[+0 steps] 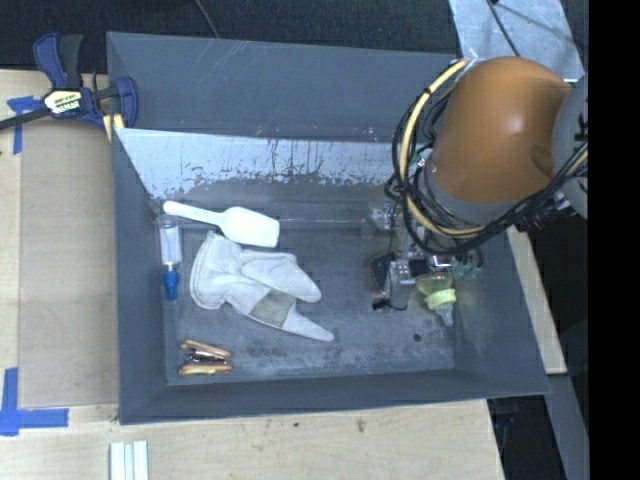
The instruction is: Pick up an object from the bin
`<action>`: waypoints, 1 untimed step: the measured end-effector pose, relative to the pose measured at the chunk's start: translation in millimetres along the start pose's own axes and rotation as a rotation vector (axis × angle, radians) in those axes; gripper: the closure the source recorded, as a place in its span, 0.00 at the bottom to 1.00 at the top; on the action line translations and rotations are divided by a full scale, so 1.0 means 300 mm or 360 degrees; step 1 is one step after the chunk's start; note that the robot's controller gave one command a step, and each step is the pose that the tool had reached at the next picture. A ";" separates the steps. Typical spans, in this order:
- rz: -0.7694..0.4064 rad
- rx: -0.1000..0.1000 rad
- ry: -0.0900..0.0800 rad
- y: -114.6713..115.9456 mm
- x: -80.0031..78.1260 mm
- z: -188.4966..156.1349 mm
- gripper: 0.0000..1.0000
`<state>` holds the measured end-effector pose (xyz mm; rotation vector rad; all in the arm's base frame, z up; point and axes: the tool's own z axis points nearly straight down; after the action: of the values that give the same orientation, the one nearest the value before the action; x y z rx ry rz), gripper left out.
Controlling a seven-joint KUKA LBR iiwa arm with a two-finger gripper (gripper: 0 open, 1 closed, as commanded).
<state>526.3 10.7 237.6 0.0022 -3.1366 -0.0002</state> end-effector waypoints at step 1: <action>0.0000 0.0000 -0.0013 0.000 -0.005 -0.014 0.00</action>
Offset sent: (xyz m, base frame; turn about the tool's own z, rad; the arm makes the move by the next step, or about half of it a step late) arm 0.0198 -0.0594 -0.0854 -0.1553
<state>527.9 10.7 241.8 0.0020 -3.1449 -0.0005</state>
